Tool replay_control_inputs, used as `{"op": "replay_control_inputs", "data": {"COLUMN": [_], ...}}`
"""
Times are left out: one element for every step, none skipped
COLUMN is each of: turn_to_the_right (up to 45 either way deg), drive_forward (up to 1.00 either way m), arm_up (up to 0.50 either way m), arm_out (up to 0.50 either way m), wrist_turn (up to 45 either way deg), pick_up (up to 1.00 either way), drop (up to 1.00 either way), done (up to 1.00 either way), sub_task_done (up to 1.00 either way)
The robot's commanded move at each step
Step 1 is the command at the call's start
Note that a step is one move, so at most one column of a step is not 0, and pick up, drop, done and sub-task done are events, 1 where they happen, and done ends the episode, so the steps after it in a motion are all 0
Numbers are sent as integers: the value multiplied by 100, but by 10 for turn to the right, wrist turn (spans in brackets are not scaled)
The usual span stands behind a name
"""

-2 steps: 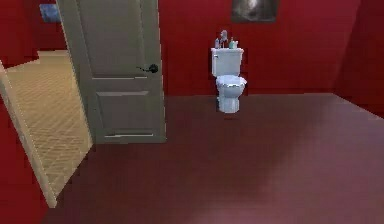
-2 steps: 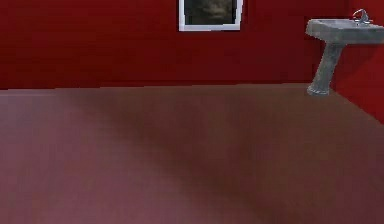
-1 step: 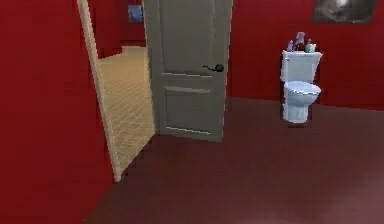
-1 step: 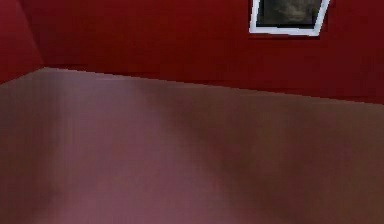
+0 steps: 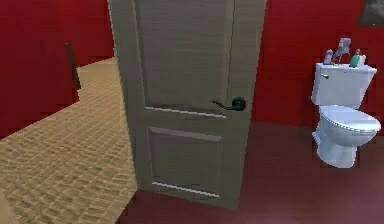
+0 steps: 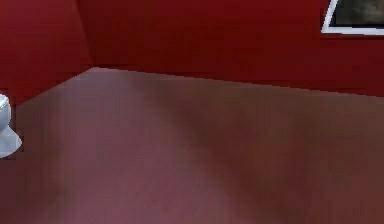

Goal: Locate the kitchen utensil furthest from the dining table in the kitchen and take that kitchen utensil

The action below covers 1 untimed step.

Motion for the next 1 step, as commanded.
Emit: {"op": "replay_control_inputs", "data": {"turn_to_the_right": [-60], "drive_forward": [0], "arm_up": [0], "arm_out": [0], "wrist_turn": [0], "pick_up": [0], "drop": [0], "done": [0], "sub_task_done": [0]}}
